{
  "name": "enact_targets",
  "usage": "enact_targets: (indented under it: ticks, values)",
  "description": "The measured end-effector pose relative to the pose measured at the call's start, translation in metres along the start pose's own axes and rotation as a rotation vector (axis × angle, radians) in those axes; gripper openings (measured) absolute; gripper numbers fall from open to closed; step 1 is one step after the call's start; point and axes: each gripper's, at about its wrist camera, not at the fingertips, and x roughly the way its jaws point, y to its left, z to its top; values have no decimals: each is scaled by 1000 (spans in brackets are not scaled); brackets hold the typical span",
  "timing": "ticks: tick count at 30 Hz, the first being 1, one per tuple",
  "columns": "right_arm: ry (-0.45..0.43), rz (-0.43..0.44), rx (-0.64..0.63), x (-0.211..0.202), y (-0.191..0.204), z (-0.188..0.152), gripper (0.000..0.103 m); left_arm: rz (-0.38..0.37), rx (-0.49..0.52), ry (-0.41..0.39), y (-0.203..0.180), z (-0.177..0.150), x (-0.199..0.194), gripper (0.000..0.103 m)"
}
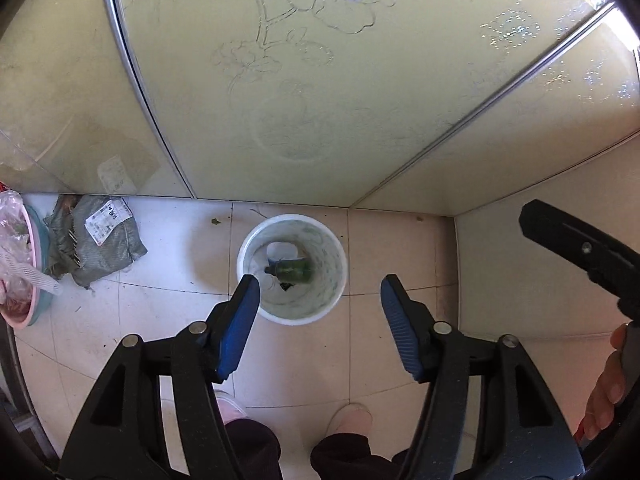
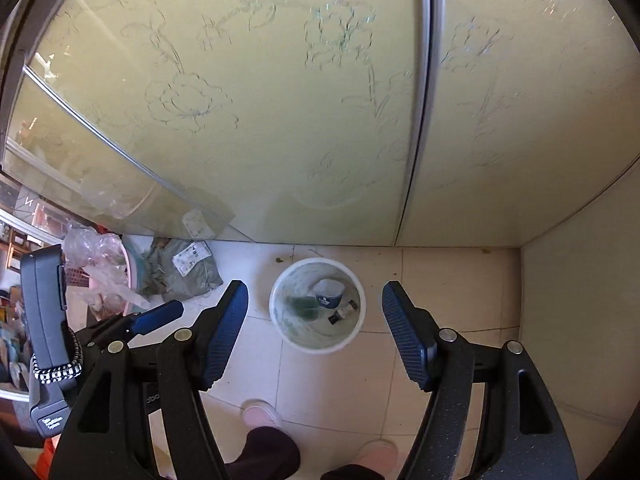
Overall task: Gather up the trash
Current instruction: 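Raise both empty tools back up toward the counter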
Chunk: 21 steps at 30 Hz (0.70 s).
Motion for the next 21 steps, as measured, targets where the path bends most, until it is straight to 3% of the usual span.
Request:
enact_targets:
  ticks: [9, 21]
  values:
    - [-22, -2, 19, -57, 15, 10, 66, 28, 32, -46, -16, 13, -80, 62]
    - [-130, -27, 32, -201, 65, 37, 66, 11, 78, -208, -36, 47, -271, 62]
